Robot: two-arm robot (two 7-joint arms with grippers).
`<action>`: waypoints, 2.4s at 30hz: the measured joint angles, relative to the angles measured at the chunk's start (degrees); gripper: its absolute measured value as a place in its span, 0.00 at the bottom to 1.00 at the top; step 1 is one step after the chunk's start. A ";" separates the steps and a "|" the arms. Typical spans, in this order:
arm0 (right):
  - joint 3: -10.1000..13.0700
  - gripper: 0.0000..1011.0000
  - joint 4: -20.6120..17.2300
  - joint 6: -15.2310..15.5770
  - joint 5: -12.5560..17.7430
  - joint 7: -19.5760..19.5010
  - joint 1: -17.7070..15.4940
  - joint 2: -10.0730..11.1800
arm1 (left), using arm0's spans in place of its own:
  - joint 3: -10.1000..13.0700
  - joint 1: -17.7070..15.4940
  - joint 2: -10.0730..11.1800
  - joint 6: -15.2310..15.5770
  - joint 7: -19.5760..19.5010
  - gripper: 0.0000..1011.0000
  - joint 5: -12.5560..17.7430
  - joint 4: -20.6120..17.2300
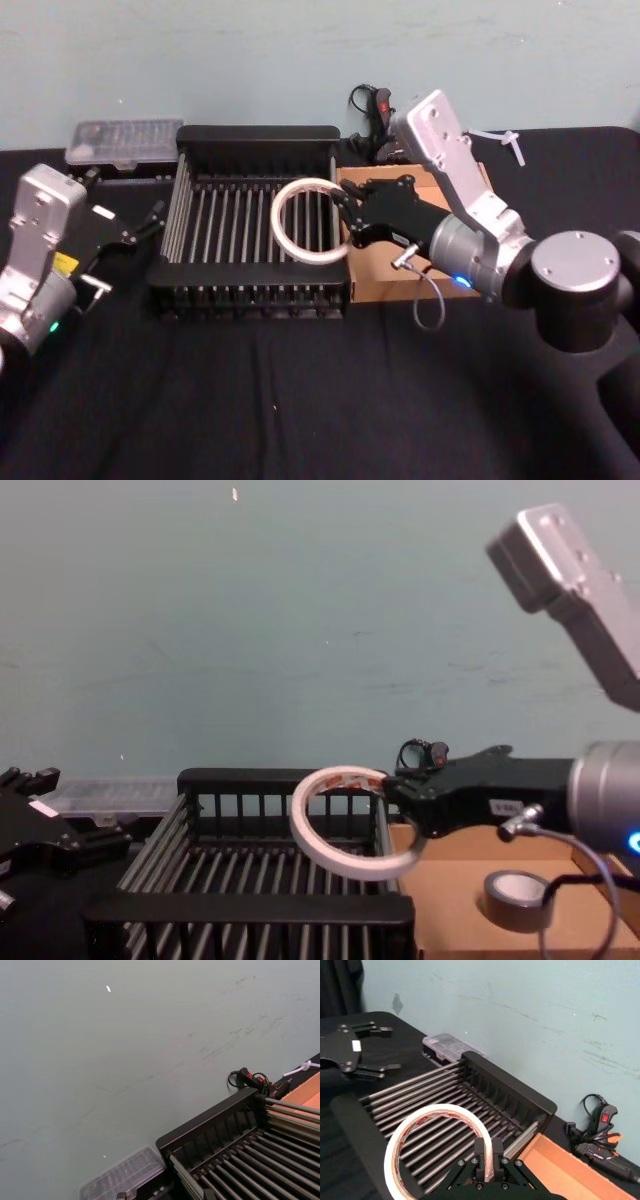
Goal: Pick up the white tape and place it into the black box , Pick up the silver tape and place it into the brown box.
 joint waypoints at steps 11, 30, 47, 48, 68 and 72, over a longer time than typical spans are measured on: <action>-1.30 0.10 8.76 -4.84 -2.70 -0.91 5.17 -3.68 | 0.00 0.00 0.00 0.00 0.00 0.99 0.00 0.00; -3.87 0.10 22.53 -13.66 -11.64 -5.64 11.54 -9.43 | 0.00 0.00 0.00 0.00 0.00 0.99 0.00 0.00; -4.21 0.09 29.57 -18.93 -16.42 -7.25 14.01 -12.96 | 0.00 0.00 0.00 0.00 0.00 0.99 0.00 0.00; -4.18 0.10 29.71 -19.00 -16.49 -7.21 14.05 -13.09 | 0.00 0.00 0.00 0.00 0.00 0.99 0.00 0.00; -3.71 0.10 31.52 -19.53 -17.38 -6.66 14.50 -14.51 | 0.00 0.00 0.00 0.00 0.00 0.99 0.00 0.00; -3.72 0.10 31.50 -19.52 -17.38 -6.64 14.50 -14.49 | 0.00 0.00 0.00 0.00 0.00 0.99 0.00 0.00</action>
